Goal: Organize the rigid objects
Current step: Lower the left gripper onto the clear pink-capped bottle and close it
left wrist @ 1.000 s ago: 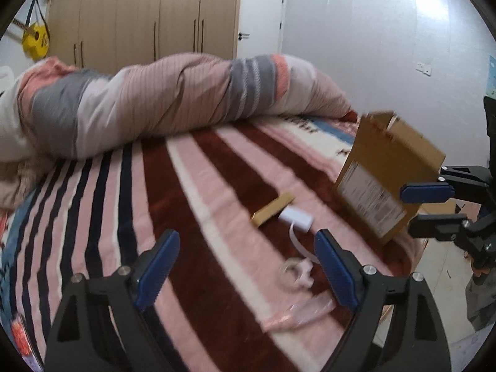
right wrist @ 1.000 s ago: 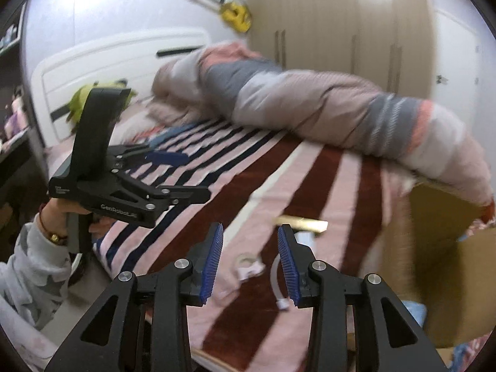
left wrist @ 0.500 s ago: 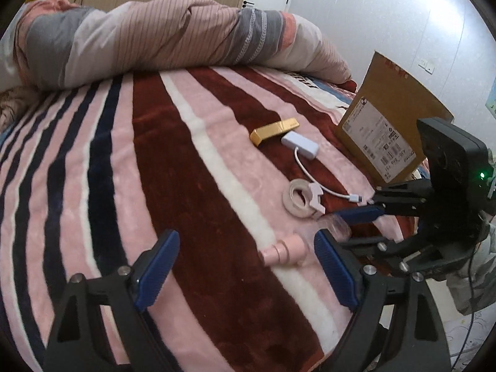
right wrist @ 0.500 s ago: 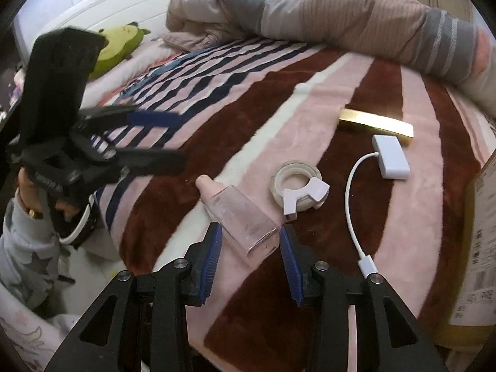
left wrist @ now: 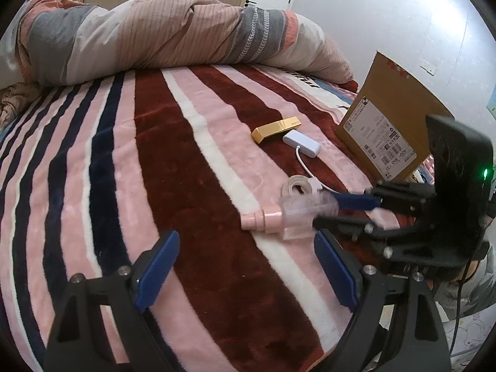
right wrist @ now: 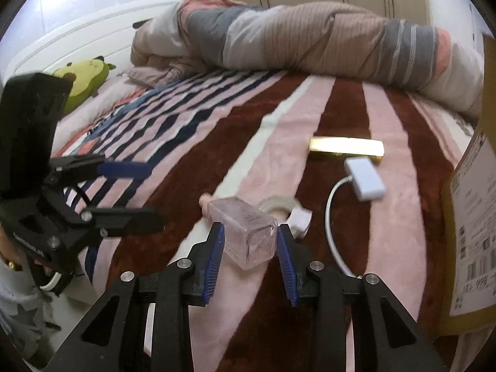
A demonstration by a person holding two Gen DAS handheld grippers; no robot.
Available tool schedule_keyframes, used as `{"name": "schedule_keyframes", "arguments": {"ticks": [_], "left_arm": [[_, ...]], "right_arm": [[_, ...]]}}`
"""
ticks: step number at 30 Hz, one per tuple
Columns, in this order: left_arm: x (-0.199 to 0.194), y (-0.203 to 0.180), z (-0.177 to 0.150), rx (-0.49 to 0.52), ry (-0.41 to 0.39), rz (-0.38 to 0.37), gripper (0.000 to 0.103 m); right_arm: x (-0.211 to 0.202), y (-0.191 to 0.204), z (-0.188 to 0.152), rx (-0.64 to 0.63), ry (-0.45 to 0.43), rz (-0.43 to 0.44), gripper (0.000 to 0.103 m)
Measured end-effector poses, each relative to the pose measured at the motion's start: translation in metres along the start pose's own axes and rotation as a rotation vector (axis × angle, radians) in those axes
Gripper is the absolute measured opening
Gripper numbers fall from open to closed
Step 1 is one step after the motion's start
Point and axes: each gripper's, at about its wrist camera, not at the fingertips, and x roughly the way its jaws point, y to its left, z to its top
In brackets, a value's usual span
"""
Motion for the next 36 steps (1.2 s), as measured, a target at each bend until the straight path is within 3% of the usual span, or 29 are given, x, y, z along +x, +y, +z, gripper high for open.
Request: {"name": "schedule_keyframes", "arguments": {"ticks": [4, 9, 11, 16, 23, 25, 28, 29, 31, 36], "left_arm": [[0.001, -0.001, 0.000, -0.009, 0.007, -0.014, 0.087], [0.003, -0.008, -0.003, -0.004, 0.023, -0.053, 0.087], [0.004, -0.012, -0.005, -0.004, 0.028, -0.066, 0.087], [0.008, -0.016, -0.009, -0.027, 0.028, -0.093, 0.087], [0.017, -0.026, -0.010, -0.022, 0.048, -0.123, 0.086], [0.021, -0.030, -0.012, -0.019, 0.054, -0.130, 0.082], [0.031, -0.035, -0.015, -0.025, 0.077, -0.133, 0.061], [0.034, -0.035, -0.016, -0.029, 0.083, -0.127, 0.058], [0.039, -0.036, -0.017, -0.024, 0.084, -0.084, 0.046], [0.027, -0.029, -0.012, -0.001, 0.065, -0.049, 0.034]], "right_arm": [[-0.001, 0.009, -0.015, -0.039, 0.039, 0.025, 0.028], [0.001, 0.019, -0.021, -0.007, 0.082, 0.179, 0.025], [0.001, 0.024, -0.021, -0.029, 0.085, 0.190, 0.026], [-0.015, 0.019, -0.019, -0.064, 0.050, 0.131, 0.041], [-0.024, -0.012, -0.021, -0.068, 0.042, 0.005, 0.041], [-0.025, -0.020, -0.019, -0.066, 0.035, -0.016, 0.041], [-0.025, -0.029, -0.015, -0.061, 0.027, -0.024, 0.041], [-0.024, -0.031, -0.014, -0.060, 0.027, -0.032, 0.041], [-0.023, -0.034, -0.012, -0.060, 0.027, -0.034, 0.041], [-0.019, -0.032, -0.008, -0.070, 0.024, -0.020, 0.041]]}}
